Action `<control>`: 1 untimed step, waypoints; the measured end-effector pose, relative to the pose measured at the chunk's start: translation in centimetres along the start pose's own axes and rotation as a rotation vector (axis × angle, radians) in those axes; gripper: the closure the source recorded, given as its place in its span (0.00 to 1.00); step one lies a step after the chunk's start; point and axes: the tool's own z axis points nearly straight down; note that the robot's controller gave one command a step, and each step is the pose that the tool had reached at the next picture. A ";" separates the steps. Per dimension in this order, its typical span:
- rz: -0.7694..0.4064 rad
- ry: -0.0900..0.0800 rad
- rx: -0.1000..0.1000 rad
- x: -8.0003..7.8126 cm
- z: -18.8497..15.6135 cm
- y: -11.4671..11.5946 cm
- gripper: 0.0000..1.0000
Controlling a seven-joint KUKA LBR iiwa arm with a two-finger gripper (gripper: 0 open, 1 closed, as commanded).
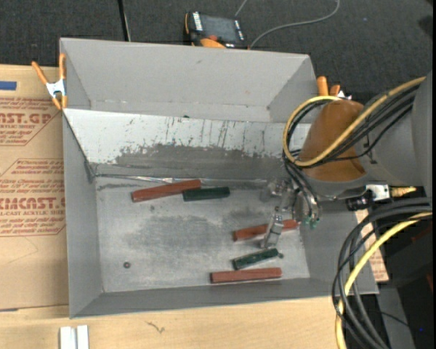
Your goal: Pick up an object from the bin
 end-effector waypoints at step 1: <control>0.000 -0.001 0.001 0.0 0.0 0.0 1.00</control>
Offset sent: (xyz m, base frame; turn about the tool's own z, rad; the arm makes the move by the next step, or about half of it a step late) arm 0.0000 0.0000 0.0000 0.0000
